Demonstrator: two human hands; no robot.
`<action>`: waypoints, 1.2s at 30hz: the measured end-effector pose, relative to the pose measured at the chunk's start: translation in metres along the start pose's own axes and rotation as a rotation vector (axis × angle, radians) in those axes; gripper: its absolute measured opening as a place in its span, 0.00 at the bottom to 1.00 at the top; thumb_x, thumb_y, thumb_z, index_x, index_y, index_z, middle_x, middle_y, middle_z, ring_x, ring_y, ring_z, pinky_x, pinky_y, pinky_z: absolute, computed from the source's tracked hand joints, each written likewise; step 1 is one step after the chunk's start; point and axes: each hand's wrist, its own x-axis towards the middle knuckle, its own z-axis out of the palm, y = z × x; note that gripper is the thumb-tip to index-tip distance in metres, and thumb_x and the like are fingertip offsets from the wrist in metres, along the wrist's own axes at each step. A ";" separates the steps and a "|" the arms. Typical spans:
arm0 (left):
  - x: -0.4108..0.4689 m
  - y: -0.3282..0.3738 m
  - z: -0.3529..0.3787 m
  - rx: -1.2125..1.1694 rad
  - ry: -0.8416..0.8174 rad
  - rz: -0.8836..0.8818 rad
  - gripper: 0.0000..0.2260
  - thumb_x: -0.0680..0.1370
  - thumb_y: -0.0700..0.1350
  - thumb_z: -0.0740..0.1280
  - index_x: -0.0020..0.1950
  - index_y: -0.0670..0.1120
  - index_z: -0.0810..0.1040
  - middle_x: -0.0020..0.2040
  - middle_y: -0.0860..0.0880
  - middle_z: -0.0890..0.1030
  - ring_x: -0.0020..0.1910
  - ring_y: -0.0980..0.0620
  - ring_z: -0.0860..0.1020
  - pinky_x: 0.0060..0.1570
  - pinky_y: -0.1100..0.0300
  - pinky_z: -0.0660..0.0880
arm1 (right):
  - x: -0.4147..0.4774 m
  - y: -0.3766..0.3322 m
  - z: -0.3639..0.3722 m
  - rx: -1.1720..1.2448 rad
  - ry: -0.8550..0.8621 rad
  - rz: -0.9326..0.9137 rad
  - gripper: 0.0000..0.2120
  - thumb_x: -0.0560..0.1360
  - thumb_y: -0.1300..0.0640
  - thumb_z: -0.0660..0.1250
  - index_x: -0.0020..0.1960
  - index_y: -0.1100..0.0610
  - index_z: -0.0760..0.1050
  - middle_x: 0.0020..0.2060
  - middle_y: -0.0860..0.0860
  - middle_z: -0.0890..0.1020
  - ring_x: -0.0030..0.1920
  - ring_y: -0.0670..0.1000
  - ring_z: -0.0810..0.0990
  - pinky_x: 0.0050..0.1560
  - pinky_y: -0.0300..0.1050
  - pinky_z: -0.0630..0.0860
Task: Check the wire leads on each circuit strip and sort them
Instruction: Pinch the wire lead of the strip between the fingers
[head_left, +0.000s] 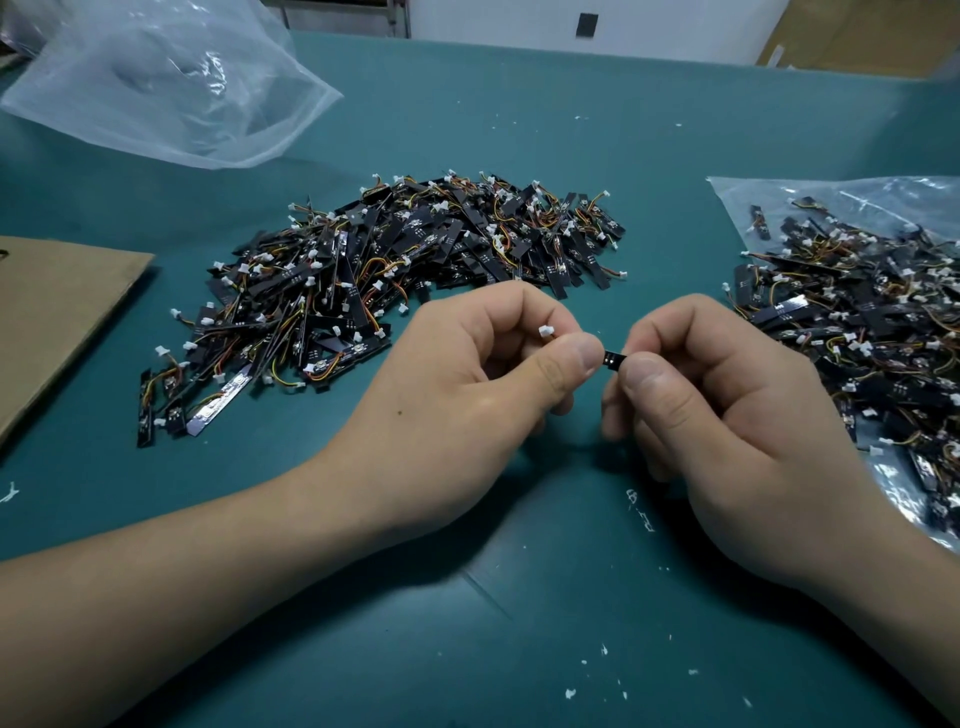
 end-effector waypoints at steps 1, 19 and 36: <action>0.000 0.000 0.000 0.001 0.000 0.000 0.05 0.77 0.47 0.69 0.42 0.47 0.78 0.31 0.53 0.78 0.30 0.55 0.73 0.35 0.58 0.73 | 0.000 0.000 0.000 0.002 0.003 0.001 0.05 0.80 0.46 0.61 0.48 0.44 0.72 0.37 0.48 0.84 0.29 0.51 0.75 0.32 0.44 0.71; -0.001 -0.001 0.000 0.018 -0.019 0.006 0.05 0.78 0.47 0.68 0.42 0.48 0.78 0.31 0.54 0.77 0.30 0.55 0.73 0.35 0.57 0.74 | 0.000 0.000 -0.001 -0.033 -0.008 -0.003 0.05 0.81 0.46 0.60 0.48 0.44 0.72 0.38 0.47 0.85 0.30 0.53 0.77 0.31 0.51 0.75; -0.002 0.000 0.000 0.043 -0.006 0.001 0.05 0.78 0.48 0.68 0.43 0.49 0.78 0.32 0.54 0.78 0.31 0.53 0.74 0.33 0.54 0.73 | 0.000 -0.002 0.000 -0.028 -0.001 0.004 0.04 0.81 0.45 0.60 0.49 0.43 0.72 0.38 0.45 0.85 0.29 0.54 0.77 0.30 0.53 0.75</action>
